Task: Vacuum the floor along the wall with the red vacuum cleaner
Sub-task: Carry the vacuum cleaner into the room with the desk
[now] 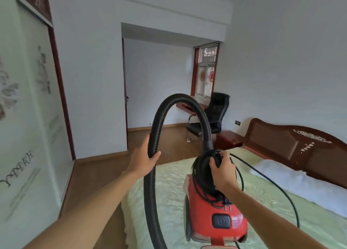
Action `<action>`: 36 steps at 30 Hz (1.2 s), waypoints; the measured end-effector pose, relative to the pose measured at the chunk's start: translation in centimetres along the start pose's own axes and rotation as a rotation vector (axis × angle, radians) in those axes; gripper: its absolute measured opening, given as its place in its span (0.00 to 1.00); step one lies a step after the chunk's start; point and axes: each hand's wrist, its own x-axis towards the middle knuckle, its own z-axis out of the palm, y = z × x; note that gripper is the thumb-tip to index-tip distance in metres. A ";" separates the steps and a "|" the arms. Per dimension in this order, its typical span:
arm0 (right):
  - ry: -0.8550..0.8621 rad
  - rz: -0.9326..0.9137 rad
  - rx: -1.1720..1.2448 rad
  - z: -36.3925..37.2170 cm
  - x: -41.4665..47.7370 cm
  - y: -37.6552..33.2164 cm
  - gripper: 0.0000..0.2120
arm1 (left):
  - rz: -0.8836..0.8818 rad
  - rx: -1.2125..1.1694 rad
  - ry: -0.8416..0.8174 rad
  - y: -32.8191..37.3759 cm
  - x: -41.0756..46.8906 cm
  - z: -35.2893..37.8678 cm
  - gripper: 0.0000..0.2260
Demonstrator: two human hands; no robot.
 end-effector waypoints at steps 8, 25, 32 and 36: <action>-0.092 -0.041 0.038 13.4 2.1 -7.9 0.11 | -0.093 0.036 0.072 -9.7 3.6 -10.3 0.33; -0.143 -0.060 0.019 32.0 12.0 -14.7 0.15 | -0.212 0.109 0.112 -24.3 12.6 -18.9 0.34; -0.186 -0.112 0.063 39.3 21.0 -15.3 0.14 | -0.275 0.115 0.151 -29.2 19.7 -18.9 0.33; -0.228 -0.129 0.083 43.2 27.1 -16.2 0.12 | -0.298 0.116 0.169 -31.4 25.5 -18.4 0.33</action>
